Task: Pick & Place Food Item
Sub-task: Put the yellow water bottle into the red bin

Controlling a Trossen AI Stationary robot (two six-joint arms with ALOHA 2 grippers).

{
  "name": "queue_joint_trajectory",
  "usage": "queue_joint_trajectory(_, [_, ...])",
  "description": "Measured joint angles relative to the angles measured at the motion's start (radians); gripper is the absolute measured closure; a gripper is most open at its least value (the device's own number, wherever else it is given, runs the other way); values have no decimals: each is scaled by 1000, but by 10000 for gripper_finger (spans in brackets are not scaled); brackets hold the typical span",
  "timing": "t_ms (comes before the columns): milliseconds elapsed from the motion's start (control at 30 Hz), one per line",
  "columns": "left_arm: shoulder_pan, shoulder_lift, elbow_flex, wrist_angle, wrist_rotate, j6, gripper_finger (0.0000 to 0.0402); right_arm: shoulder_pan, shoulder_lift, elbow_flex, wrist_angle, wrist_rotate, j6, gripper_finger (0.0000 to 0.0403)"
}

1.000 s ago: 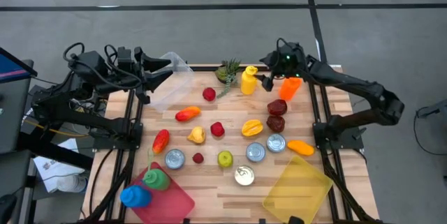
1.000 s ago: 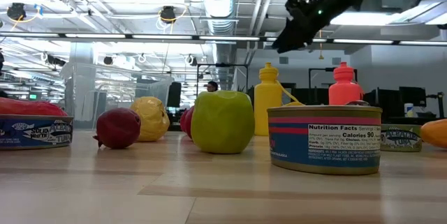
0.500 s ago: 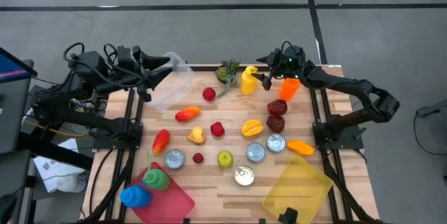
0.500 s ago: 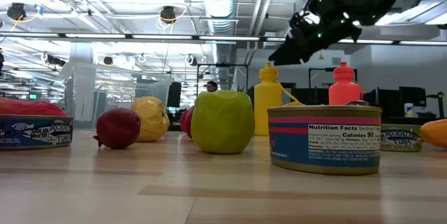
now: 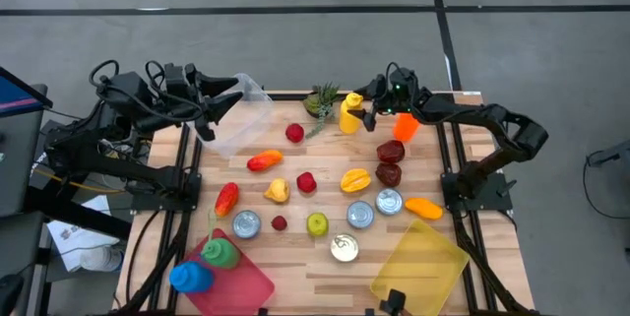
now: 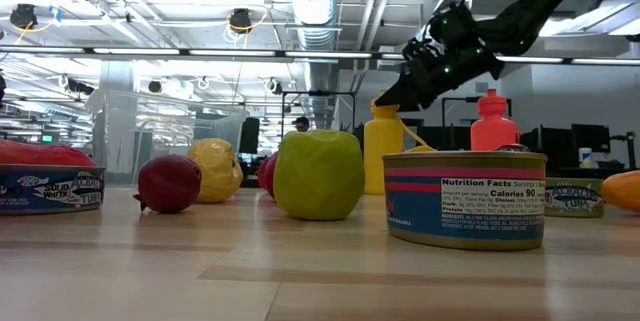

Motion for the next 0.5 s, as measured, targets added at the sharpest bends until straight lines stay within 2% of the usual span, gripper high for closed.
queue_joint_trajectory(233, [0, 0, 0, 0, -1, 0, 207, -10, -1, 0, -3, 1, -3, 132])
queue_joint_trajectory(500, [0, 0, 0, 0, -1, 0, 207, -8, -1, 0, -3, 2, 2, 183])
